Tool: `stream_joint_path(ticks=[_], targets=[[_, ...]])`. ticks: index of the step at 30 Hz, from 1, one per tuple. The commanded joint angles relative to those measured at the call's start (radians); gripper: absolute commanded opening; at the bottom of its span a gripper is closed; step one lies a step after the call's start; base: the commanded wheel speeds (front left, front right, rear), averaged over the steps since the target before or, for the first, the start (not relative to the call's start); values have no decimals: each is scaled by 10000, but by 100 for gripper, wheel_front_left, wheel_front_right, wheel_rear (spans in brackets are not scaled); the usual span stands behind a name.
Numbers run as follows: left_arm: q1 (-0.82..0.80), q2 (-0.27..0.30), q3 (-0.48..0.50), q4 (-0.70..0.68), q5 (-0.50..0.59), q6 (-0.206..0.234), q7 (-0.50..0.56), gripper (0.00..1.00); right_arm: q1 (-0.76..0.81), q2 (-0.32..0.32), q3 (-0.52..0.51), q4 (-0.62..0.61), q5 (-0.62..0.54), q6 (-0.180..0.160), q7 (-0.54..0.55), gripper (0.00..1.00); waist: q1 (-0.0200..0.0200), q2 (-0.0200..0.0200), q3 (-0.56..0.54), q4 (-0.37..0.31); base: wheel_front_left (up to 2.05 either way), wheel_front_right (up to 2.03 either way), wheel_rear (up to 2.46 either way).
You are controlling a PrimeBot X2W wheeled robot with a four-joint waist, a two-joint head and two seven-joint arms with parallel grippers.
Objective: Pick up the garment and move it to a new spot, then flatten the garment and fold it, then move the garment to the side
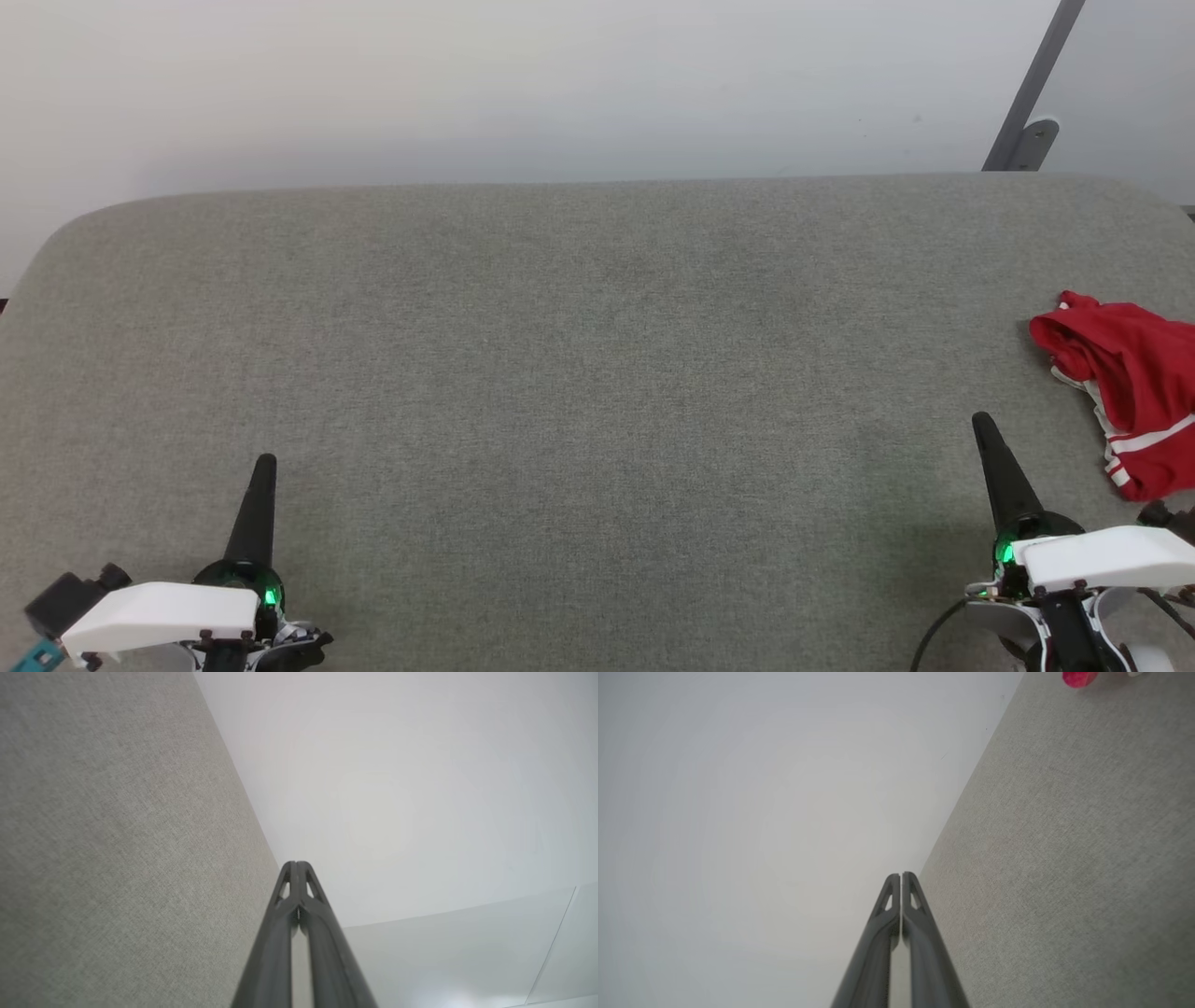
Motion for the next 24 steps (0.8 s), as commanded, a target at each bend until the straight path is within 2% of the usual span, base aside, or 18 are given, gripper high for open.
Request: stream_joint_path(ticks=[1,24], targets=[[-182,2,49,-14,-223,14,80,0,-133,-7,-21,-28,185,2,74,0,0,0,-5,-3,0,0,0],[-559,-328,143,284,-1517,19,566,0,-302,15,-68,296,1961,-1,279,0,0,0,-178,-104,0,0,0]])
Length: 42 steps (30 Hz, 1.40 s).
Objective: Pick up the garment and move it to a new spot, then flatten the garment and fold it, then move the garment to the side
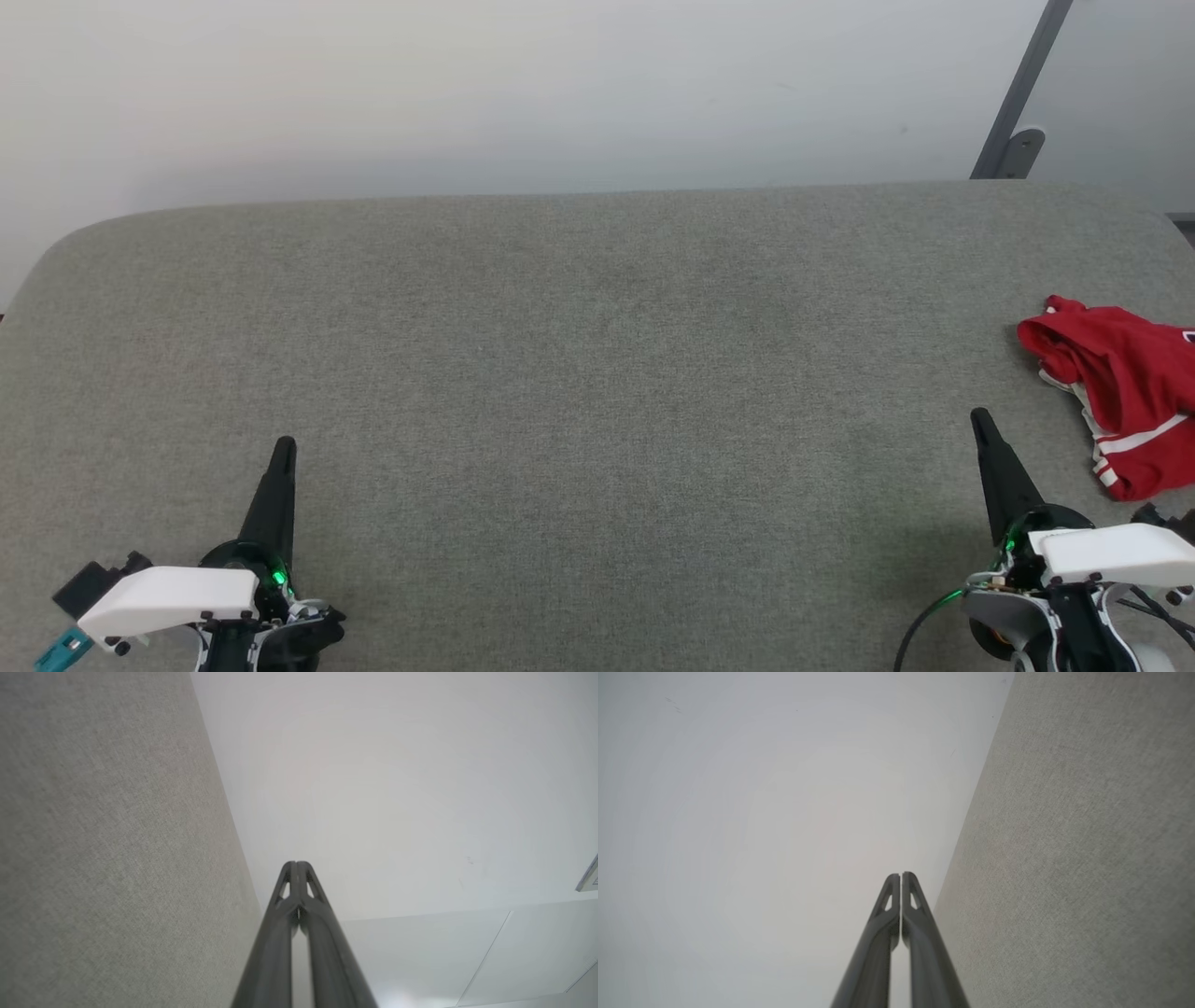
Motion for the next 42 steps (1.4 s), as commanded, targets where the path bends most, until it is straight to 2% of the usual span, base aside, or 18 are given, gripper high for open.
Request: stream_joint_path(ticks=[1,17,42], targets=[[-171,-21,48,27,-152,19,77,0,-113,12,-34,7,240,-1,32,0,0,0,-14,-9,0,0,0],[-388,-224,104,192,-907,22,356,0,-216,28,-58,208,1245,-3,162,0,0,0,-127,-75,0,0,0],[-379,-255,154,187,-828,20,388,0,-208,41,-74,194,1190,-3,181,0,0,0,-128,-76,0,0,0]])
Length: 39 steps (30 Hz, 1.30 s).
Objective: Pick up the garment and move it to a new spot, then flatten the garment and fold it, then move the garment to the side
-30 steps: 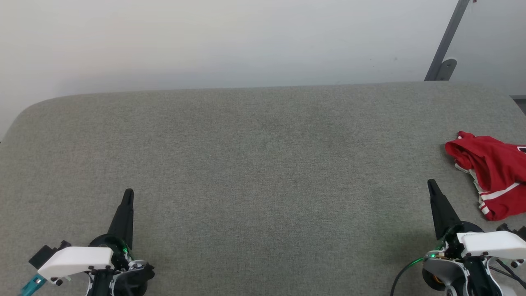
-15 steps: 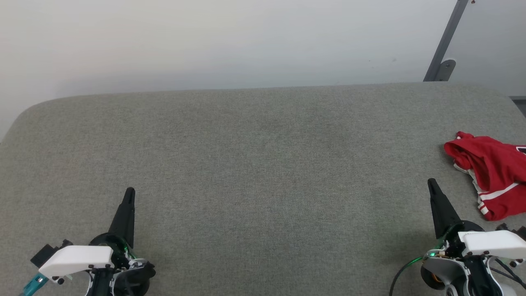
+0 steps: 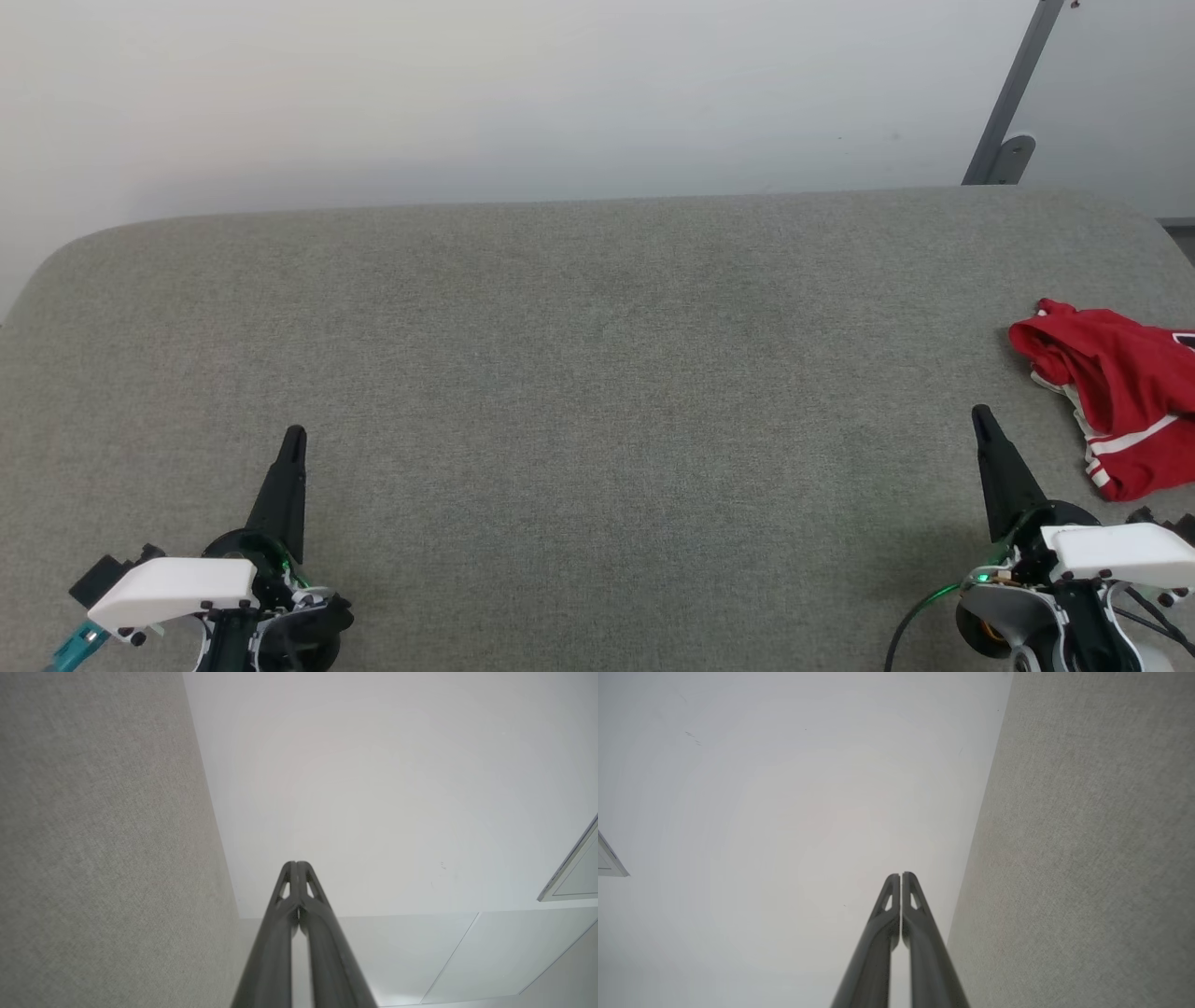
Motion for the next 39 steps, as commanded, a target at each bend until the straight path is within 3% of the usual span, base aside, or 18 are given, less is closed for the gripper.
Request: stream_joint_path(ticks=[1,39], targets=[[-122,-25,40,3,10,18,35,0,-90,32,-20,9,35,-3,51,0,0,-1,0,0,0,0,0],[-129,-56,85,2,58,18,71,0,-92,39,-36,8,14,-3,58,0,0,-1,0,0,0,0,0]])
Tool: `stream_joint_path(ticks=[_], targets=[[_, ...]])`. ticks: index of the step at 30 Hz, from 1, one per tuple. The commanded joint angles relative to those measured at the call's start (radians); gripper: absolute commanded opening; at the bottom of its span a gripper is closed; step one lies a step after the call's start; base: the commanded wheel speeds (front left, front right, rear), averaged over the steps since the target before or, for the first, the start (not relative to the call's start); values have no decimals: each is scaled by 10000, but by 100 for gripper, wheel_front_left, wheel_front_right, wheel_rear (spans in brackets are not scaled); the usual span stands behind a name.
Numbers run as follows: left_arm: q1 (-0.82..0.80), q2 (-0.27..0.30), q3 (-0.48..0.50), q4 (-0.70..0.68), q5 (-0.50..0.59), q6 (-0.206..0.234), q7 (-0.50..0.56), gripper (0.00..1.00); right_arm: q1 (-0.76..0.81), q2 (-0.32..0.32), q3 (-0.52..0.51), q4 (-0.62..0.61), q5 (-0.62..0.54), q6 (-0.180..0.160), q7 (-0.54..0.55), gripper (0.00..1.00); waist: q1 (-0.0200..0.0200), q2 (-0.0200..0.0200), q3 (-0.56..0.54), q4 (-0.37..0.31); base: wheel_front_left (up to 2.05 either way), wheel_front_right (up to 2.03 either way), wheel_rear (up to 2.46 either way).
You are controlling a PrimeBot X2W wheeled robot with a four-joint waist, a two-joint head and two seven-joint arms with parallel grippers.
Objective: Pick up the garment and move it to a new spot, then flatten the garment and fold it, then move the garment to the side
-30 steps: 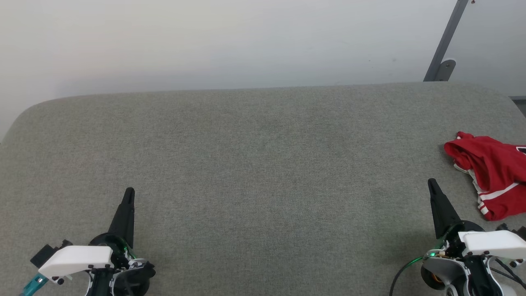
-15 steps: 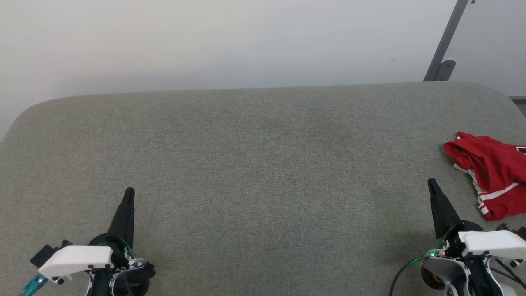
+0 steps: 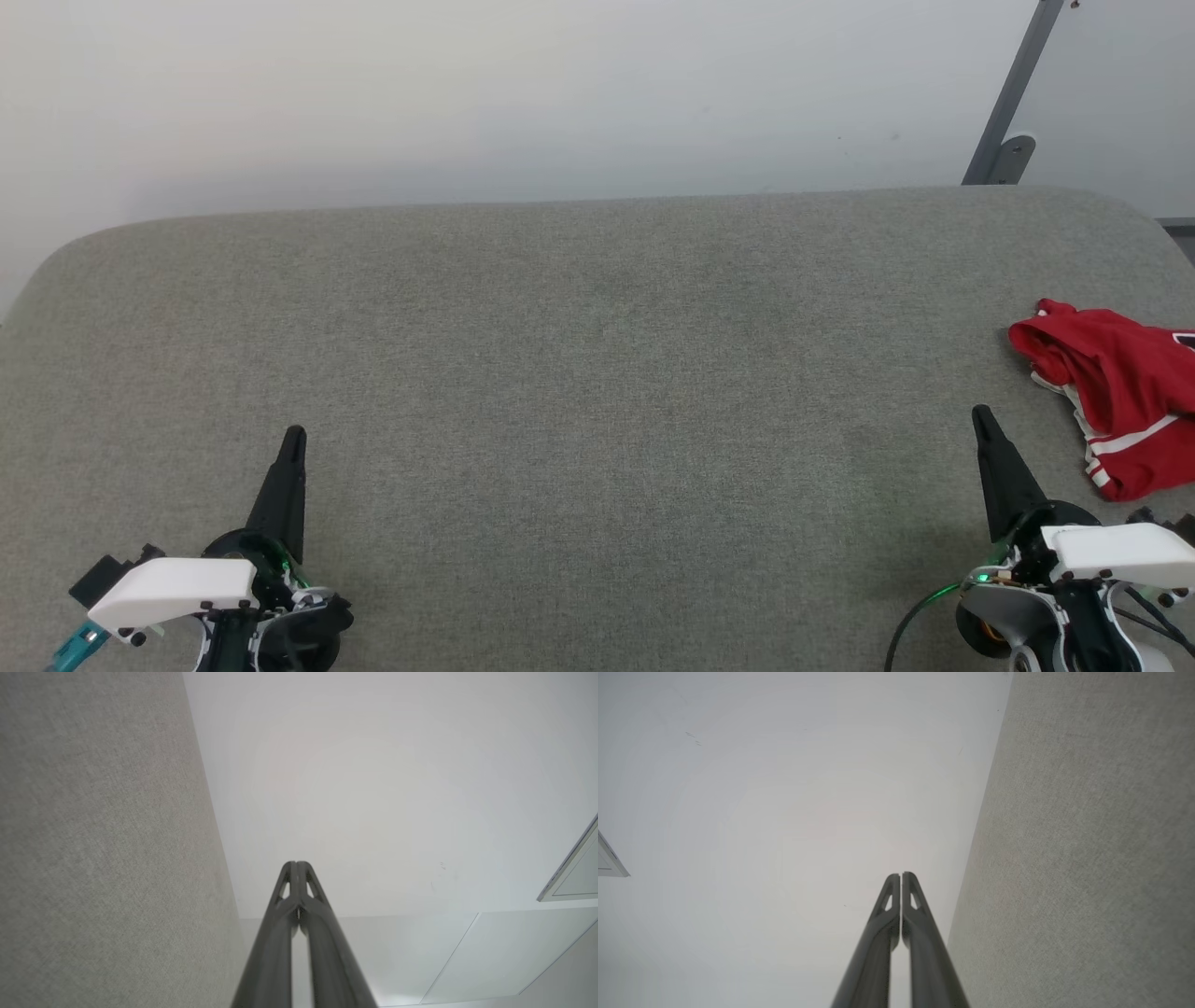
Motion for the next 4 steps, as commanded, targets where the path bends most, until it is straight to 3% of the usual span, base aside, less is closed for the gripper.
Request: stream_joint_path(ticks=[1,4], targets=[[-127,-19,35,1,29,20,32,0,-90,28,-18,8,16,-3,43,0,0,0,0,0,0,0,0],[-128,-21,37,1,33,20,34,0,-89,27,-18,8,15,-3,45,0,0,0,0,0,0,0,0]])
